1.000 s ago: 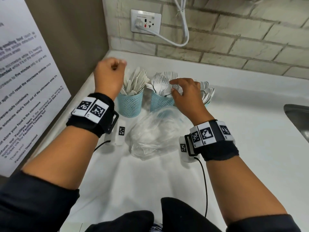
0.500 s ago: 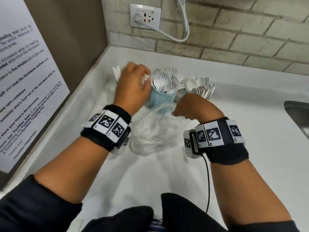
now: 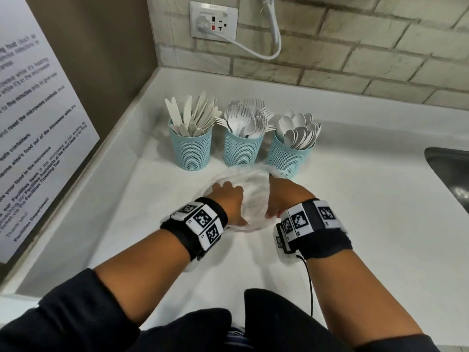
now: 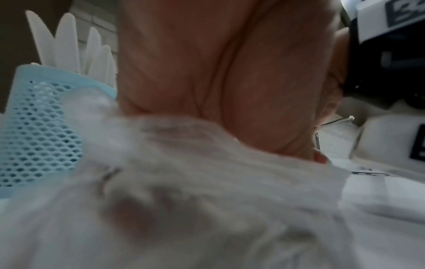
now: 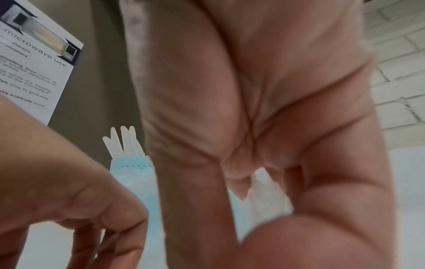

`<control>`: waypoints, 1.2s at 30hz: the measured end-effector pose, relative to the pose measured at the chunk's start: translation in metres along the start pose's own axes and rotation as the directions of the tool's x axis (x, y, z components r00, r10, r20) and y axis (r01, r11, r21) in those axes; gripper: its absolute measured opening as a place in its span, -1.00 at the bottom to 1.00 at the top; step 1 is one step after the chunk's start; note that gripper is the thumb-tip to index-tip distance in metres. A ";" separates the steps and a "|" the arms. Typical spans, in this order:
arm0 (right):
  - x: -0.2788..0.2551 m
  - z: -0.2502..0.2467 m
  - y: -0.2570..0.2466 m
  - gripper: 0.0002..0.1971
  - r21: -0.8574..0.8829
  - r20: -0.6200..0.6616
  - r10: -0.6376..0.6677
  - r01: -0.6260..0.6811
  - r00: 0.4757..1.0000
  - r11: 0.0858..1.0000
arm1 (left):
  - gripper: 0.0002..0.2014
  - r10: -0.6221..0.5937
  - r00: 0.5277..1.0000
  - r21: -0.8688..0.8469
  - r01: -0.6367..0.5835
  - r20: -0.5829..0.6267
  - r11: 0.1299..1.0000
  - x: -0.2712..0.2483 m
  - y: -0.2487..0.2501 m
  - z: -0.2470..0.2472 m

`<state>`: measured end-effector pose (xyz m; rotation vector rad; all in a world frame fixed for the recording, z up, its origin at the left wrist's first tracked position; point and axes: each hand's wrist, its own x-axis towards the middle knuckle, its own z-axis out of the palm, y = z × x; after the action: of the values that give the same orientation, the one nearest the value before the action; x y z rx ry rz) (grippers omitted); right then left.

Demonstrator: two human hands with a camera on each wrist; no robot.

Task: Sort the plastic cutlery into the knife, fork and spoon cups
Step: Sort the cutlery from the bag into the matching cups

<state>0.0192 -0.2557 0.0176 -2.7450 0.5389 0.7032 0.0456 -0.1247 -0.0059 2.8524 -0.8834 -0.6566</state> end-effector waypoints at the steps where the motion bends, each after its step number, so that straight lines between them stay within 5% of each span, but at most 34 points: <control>1: -0.001 0.002 0.001 -0.27 -0.008 -0.008 0.005 -0.005 1.000 1.000 | -0.39 -0.009 1.000 0.011 0.009 0.006 1.000 0.001 -0.002 0.000; 7: 0.004 0.007 0.000 -0.23 0.034 -0.029 0.044 -0.043 0.999 0.998 | -0.65 0.003 1.000 0.023 -0.003 -0.004 1.000 0.010 -0.011 -0.004; 12: 0.007 0.006 0.000 -0.08 0.105 0.013 0.053 -0.054 0.998 0.993 | -0.67 0.030 0.998 -0.001 -0.030 0.048 1.000 0.006 -0.014 -0.005; 15: 0.007 0.007 0.004 -0.18 0.089 -0.011 0.049 -0.048 0.999 0.995 | -0.83 0.039 0.995 0.041 -0.043 0.095 0.998 0.006 -0.018 -0.006; 18: 0.008 0.006 0.007 -0.26 0.058 -0.018 0.037 -0.035 0.999 0.998 | -0.79 0.048 0.996 0.033 -0.051 0.078 0.998 0.006 -0.025 -0.009; 22: 0.007 0.002 0.011 -0.33 -0.010 0.022 0.044 -0.044 0.999 0.999 | -0.82 0.113 0.986 -0.166 -0.092 0.124 0.982 0.004 -0.041 -0.020; 25: 0.007 0.001 0.013 -0.39 -0.028 0.030 0.044 -0.044 0.999 0.999 | -0.89 0.186 0.970 -0.446 -0.098 0.158 0.890 0.002 -0.054 -0.025; 30: 0.003 -0.006 0.015 -0.37 0.006 0.069 0.011 -0.012 0.998 1.000 | -0.86 0.178 0.979 -0.815 -0.027 0.094 0.579 -0.002 -0.062 -0.027; 36: -0.016 -0.032 0.010 -0.34 0.058 0.060 -0.065 0.062 0.996 0.996 | -0.91 0.085 0.992 -0.916 -0.117 -0.092 0.384 -0.003 -0.057 -0.028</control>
<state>0.0149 -0.2707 0.0516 -2.6657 0.4493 0.7436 0.0853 -0.0773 0.0094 1.7346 -0.4178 -0.7554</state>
